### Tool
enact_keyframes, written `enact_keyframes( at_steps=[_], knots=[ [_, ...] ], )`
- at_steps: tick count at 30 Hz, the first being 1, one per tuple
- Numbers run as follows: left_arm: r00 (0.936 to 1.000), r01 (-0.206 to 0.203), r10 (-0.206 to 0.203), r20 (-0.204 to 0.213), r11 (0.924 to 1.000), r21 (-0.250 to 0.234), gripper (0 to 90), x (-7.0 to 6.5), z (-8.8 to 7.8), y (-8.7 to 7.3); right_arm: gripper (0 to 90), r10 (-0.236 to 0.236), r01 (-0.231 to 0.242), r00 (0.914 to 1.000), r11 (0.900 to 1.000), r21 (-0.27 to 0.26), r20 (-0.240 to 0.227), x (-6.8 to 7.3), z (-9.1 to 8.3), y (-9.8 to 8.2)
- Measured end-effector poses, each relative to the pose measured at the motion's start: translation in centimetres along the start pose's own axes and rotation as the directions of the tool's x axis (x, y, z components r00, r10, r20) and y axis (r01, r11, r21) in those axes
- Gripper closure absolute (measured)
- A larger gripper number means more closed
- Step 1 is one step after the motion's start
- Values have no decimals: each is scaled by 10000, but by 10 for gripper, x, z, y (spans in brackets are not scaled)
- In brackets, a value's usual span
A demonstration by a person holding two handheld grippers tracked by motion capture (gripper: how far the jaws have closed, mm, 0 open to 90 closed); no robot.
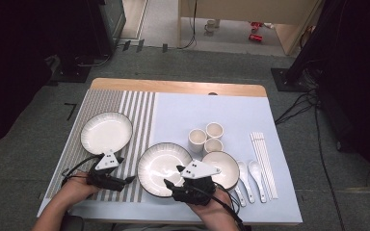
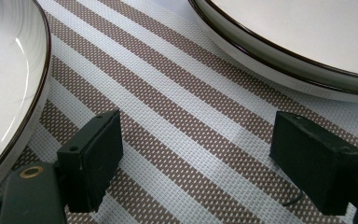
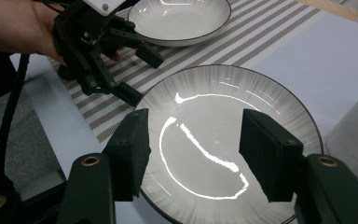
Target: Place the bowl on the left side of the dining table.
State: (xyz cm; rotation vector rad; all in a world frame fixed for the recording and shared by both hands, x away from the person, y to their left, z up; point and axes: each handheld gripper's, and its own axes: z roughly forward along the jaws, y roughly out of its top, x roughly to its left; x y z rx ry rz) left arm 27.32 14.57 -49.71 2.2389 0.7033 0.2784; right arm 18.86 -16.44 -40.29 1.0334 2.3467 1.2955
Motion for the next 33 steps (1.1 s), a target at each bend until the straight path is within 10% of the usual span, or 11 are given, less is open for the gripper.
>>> enact_keyframes(
  at_steps=[33],
  knots=[
    [10000, -46, 46, -44, 10000, 8, 170, -1, 0, 0, 529, -44, 69, 9974, 9994, 347, -716, -29, -22, 8]
  ],
)
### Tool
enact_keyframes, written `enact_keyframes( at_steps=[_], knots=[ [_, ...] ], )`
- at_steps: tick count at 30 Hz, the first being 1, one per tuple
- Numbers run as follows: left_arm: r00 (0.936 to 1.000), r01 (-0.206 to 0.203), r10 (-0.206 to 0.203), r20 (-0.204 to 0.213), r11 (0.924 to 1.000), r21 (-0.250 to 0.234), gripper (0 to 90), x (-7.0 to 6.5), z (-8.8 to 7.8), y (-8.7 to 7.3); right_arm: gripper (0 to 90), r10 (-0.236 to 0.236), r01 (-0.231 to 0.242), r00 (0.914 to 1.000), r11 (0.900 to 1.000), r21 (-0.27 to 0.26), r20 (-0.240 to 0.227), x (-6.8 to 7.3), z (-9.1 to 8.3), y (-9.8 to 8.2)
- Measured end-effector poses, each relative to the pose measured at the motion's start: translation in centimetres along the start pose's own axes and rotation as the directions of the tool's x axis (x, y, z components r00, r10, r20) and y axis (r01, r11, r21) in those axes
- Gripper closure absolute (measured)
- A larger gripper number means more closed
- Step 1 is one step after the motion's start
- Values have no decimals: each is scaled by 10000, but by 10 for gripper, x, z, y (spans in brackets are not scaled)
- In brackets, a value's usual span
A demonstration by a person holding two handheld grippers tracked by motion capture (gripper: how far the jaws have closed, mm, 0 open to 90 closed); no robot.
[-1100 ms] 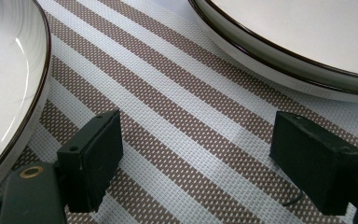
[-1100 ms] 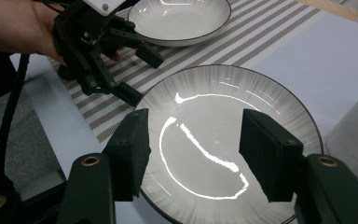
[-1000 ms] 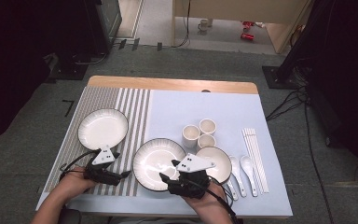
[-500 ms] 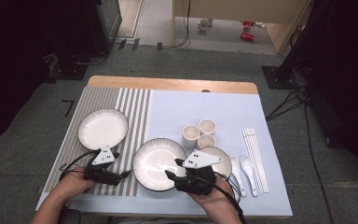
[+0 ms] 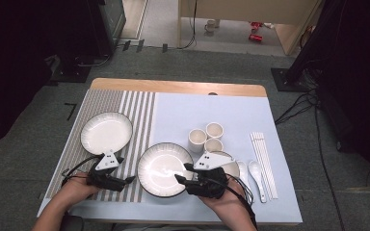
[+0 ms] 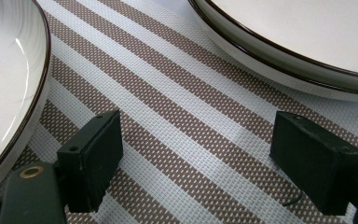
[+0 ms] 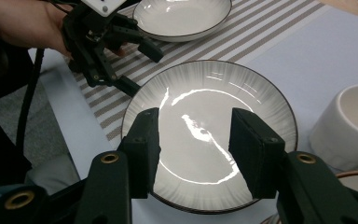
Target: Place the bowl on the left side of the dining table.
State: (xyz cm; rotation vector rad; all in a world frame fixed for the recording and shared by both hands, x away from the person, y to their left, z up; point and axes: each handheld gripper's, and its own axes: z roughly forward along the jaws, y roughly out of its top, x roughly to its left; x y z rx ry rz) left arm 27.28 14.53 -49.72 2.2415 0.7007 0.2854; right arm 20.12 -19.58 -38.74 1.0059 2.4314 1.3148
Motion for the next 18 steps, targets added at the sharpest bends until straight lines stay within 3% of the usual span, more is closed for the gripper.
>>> enact_keyframes(
  at_steps=[4, 7, 18],
  knots=[
    [10000, -1, 1, 0, 10000, 1, 170, 0, 0, 0, 501, -176, 176, 9997, 9998, 38, 141, -3, -2, 0],
    [10000, 1, -1, 0, 10000, 0, 170, 0, 0, 0, 501, 206, -206, 9998, 9998, 70, -27, -8, -4, 0],
    [10000, 2, -2, 5, 10000, -4, 170, 0, 0, 0, 520, 214, -217, 9993, 9997, -109, -296, -23, -13, 1]
  ],
)
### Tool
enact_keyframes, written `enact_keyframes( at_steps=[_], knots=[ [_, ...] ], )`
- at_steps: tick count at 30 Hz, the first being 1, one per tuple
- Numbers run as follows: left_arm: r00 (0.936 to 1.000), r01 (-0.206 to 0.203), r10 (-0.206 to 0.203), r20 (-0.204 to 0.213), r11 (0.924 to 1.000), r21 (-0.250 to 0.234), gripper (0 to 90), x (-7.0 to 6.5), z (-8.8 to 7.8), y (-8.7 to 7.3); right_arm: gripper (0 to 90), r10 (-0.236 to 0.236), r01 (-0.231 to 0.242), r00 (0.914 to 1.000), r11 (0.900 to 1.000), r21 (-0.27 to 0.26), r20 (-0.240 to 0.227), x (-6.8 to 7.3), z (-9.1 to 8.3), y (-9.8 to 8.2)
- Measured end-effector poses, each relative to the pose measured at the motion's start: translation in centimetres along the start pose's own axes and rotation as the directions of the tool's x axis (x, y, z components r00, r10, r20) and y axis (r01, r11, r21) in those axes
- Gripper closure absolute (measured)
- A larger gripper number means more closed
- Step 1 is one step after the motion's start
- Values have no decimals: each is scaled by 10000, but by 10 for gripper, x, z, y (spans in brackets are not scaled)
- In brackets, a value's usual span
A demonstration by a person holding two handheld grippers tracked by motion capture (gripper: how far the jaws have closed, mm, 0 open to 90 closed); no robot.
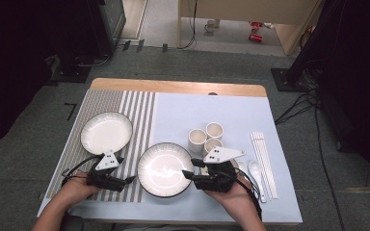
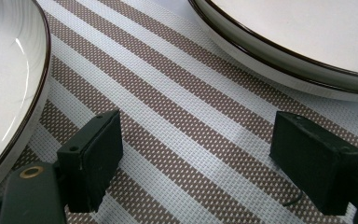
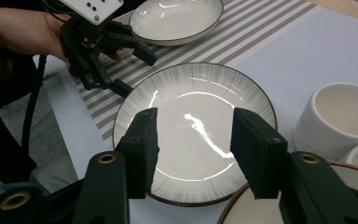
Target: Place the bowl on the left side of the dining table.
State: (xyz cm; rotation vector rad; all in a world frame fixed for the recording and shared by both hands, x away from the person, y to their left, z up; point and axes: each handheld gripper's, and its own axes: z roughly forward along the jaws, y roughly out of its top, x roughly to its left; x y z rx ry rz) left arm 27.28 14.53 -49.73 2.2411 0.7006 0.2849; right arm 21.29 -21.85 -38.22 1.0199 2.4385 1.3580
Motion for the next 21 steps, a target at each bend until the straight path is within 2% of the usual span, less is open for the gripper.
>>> enact_keyframes(
  at_steps=[7, 21],
  knots=[
    [10000, 1, -1, -8, 10000, -1, 170, 0, 0, 0, 518, 82, -82, 10000, 9999, -101, -23, -8, -4, 1],
    [10000, -14, 14, -3, 10000, 4, 170, 0, 0, 0, 526, -149, 152, 9997, 9997, 186, -194, -32, -4, 2]
  ],
)
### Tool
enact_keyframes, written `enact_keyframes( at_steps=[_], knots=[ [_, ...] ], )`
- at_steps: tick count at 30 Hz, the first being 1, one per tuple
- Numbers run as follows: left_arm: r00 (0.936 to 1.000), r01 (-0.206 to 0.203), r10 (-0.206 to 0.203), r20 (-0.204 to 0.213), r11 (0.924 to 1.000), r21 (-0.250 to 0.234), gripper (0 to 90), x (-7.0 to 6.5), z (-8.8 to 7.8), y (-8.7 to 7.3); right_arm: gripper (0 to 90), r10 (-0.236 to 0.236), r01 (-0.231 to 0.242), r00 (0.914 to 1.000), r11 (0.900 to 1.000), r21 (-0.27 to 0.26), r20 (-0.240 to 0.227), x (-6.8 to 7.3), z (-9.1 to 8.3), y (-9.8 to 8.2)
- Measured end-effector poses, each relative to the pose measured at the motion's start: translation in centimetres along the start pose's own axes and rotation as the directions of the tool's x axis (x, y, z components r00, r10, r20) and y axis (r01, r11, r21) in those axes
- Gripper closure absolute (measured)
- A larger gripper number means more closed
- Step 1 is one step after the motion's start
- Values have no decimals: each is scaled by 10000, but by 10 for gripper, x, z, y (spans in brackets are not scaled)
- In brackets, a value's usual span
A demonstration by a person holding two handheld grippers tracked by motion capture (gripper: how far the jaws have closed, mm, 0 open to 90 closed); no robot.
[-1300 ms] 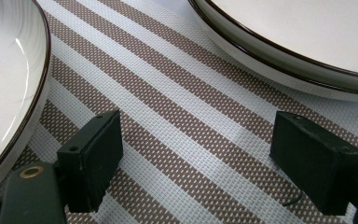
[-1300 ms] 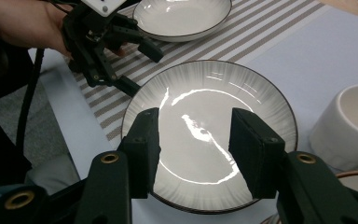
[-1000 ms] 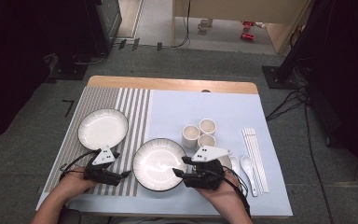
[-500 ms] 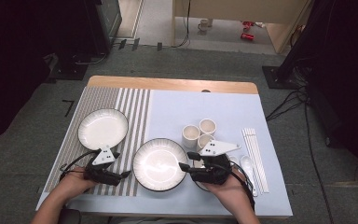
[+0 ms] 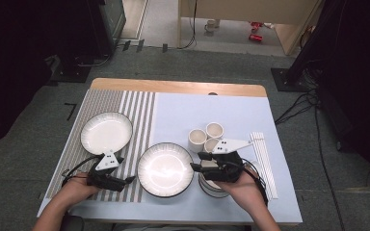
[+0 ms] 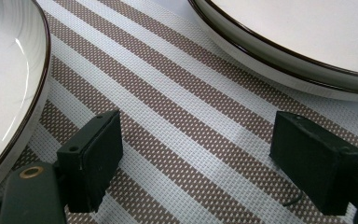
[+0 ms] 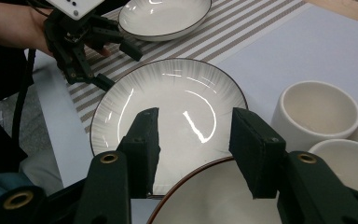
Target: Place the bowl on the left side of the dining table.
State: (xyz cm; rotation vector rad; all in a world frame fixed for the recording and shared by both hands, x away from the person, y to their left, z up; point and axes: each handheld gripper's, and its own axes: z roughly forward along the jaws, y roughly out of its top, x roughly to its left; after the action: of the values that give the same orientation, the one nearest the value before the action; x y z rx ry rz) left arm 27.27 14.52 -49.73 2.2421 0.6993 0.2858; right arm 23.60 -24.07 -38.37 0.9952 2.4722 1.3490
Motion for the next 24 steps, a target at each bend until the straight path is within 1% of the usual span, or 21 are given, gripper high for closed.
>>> enact_keyframes(
  at_steps=[3, 7, 12, 15, 19, 20, 24],
  knots=[
    [10000, 3, -3, -3, 10000, -6, 169, 0, 0, 0, 532, 99, -100, 9999, 9999, -44, -140, -6, -1, 1],
    [10000, -3, 3, -5, 10000, 1, 169, 0, 0, 0, 537, 108, -111, 9993, 9999, -90, -372, -14, -3, 1],
    [10000, 3, -3, -5, 10000, 0, 169, 0, 0, 0, 555, -94, 93, 9981, 10000, -13, -601, -22, -3, 1],
    [10000, 38, -38, -8, 10000, -19, 169, 0, 0, 0, 554, -116, 126, 9968, 9998, 127, -786, -27, -3, 0],
    [10000, 16, -16, -11, 10000, -29, 169, 0, 0, 0, 568, 1, 8, 9962, 9999, 101, -874, -33, -5, 0],
    [10000, 12, -12, -12, 10000, -12, 169, 0, 0, 0, 568, -80, 83, 9959, 10000, 36, -903, -35, -6, -1],
    [10000, 1, -1, -12, 10000, -2, 169, 0, 0, 0, 564, -278, 285, 9958, 9996, 69, -874, -38, -7, -3]
  ],
)
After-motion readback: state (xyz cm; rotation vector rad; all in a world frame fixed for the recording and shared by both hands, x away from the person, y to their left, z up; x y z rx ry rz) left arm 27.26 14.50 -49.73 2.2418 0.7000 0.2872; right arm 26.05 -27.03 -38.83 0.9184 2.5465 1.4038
